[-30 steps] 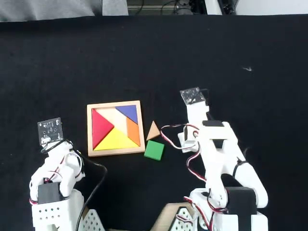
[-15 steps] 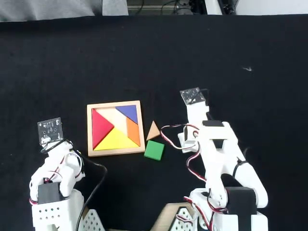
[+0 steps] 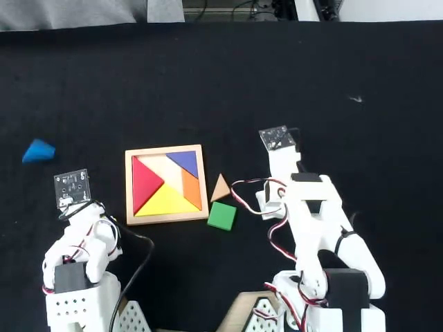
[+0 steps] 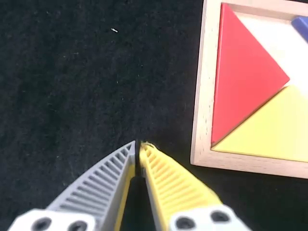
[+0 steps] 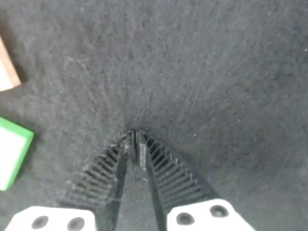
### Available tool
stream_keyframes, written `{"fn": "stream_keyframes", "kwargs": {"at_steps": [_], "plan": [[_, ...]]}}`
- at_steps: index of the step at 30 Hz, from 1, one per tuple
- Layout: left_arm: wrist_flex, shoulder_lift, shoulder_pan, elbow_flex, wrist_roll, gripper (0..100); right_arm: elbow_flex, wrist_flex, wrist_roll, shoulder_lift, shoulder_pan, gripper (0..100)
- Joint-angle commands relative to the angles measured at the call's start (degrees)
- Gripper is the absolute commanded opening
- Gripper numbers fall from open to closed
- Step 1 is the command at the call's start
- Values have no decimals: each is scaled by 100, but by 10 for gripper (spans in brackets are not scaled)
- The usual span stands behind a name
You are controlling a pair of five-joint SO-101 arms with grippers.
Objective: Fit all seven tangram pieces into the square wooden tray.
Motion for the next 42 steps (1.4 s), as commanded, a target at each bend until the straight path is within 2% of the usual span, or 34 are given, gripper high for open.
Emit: {"fn": "stream_keyframes", "kwargs": {"at_steps": [1, 14, 18, 22, 24, 27, 29, 32, 37, 40, 42], "plan": [[18, -44, 31, 101, 53, 30, 497, 404, 18, 154, -88, 11], [18, -44, 84, 101, 44, 30, 497, 404, 35, 154, -62, 11], [18, -79, 620, 101, 35, 30, 497, 404, 35, 154, -62, 11], [-35, -88, 1631, 101, 26, 30, 497, 404, 35, 154, -88, 11], [-9, -88, 1824, 40, 26, 30, 497, 404, 35, 154, -88, 11], [-18, -88, 1349, -479, 18, 30, 497, 404, 26, 154, -88, 11], [-105, -88, 523, -778, 18, 30, 497, 404, 35, 154, -88, 11], [-818, -97, -22, -989, -44, 30, 497, 404, 35, 154, -88, 11], [-2312, -97, -1059, -1059, -2031, 30, 497, 404, 44, 154, -97, 11], [-3262, -35, -1305, -1077, -1978, 30, 497, 404, 44, 154, -79, 11], [-3516, 0, -1349, -1165, -1978, 30, 497, 404, 44, 154, -97, 11]]}}
